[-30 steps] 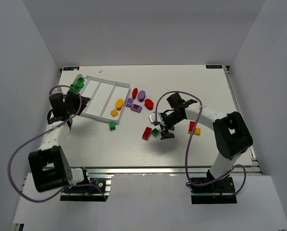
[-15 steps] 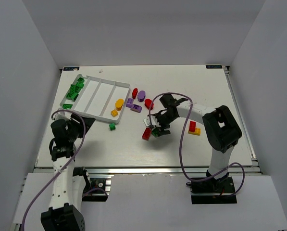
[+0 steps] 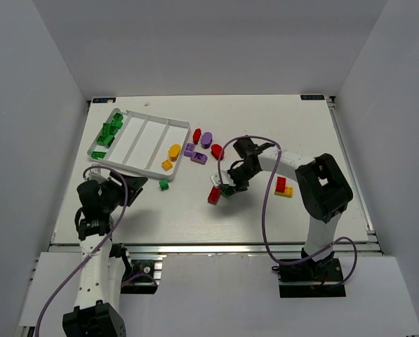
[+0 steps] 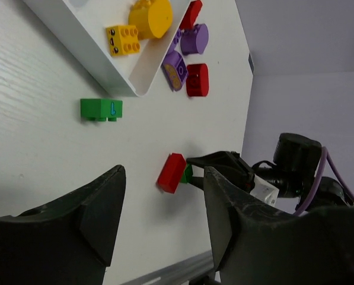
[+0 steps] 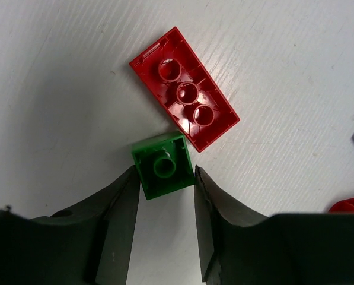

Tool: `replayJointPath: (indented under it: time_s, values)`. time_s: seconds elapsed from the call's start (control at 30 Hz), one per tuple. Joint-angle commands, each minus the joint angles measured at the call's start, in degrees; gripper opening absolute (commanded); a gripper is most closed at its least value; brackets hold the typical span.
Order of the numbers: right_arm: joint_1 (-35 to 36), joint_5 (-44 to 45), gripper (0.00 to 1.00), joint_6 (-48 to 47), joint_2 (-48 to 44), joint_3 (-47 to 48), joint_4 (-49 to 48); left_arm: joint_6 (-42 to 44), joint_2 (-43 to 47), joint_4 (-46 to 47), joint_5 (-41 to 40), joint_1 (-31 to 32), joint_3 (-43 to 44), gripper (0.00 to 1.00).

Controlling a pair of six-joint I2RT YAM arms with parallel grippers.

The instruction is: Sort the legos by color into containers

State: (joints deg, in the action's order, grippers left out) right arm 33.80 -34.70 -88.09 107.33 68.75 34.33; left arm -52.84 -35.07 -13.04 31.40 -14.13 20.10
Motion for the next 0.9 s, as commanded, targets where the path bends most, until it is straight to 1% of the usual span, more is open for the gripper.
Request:
replayJointPath:
  time_s: [0.0,0.07,0.13,0.2,0.23,0.27,0.3,0.33,0.37,0.4,0.47,0.53,0.57,0.63,0.77,0.87]
  values:
    - [0.3,-0.1,0.21,0.0,-1.1,0.0,3.2,-3.3,-0.3,4.8,6.9,0.9,-2.3,0.65]
    - [0.3,-0.4,0.18,1.0,-3.4,-1.0,3.9,-5.1,-0.4,6.5,7.9,2.0,-3.1,0.65]
    - [0.1,-1.7,0.16,2.5,-5.5,-1.8,3.9,-6.7,-0.4,7.9,7.9,5.0,-4.2,0.66]
    - [0.2,-4.6,0.15,7.0,-8.4,-2.1,3.4,-8.3,-0.5,11.3,6.2,9.2,-4.8,0.66]
    - [0.2,-5.7,0.15,9.3,-9.4,-2.0,2.7,-10.0,-0.7,14.8,5.4,10.9,-5.5,0.66]
    - [0.3,-7.0,0.14,11.8,-10.8,-1.6,2.3,-10.9,-1.2,16.4,4.6,12.7,-5.9,0.66]
    - [0.3,-9.7,0.14,17.0,-11.3,-0.6,1.8,-11.6,-2.6,18.0,3.6,17.0,-6.0,0.67]
    - [0.5,-10.8,0.14,19.9,-11.9,-0.2,1.1,-12.7,-3.6,19.6,2.0,18.6,-6.3,0.67]
    - [0.6,-11.8,0.14,22.8,-12.6,0.2,-1.0,-13.2,-4.7,22.8,1.4,21.6,-6.4,0.67]
    - [1.5,-12.7,0.14,28.0,-12.9,0.6,-2.2,-13.3,-6.0,24.2,0.7,23.0,-6.3,0.67]
    - [2.7,-12.9,0.14,32.2,-13.2,1.7,-5.5,-13.4,-10.1,27.3,-0.9,26.5,-5.3,0.67]
    - [4.6,-12.7,0.14,37.5,-13.1,2.8,-7.2,-13.4,-14.7,29.4,-1.4,28.4,-4.3,0.66]
    - [5.1,-12.6,0.14,39.2,-12.9,3.1,-8.2,-13.2,-16.2,31.0,-1.9,30.0,-3.1,0.65]
    - [6.8,-12.0,0.14,43.4,-12.7,3.6,-11.1,-12.8,-19.0,32.3,-2.0,31.4,-2.0,0.65]
    - [8.8,-10.6,0.14,47.7,-11.4,5.2,-14.6,-12.4,-24.9,35.5,-2.7,34.6,0.6,0.64]
    - [10.1,-9.7,0.14,48.5,-10.7,6.0,-15.5,-12.4,-26.5,36.7,-2.9,36.0,1.6,0.63]
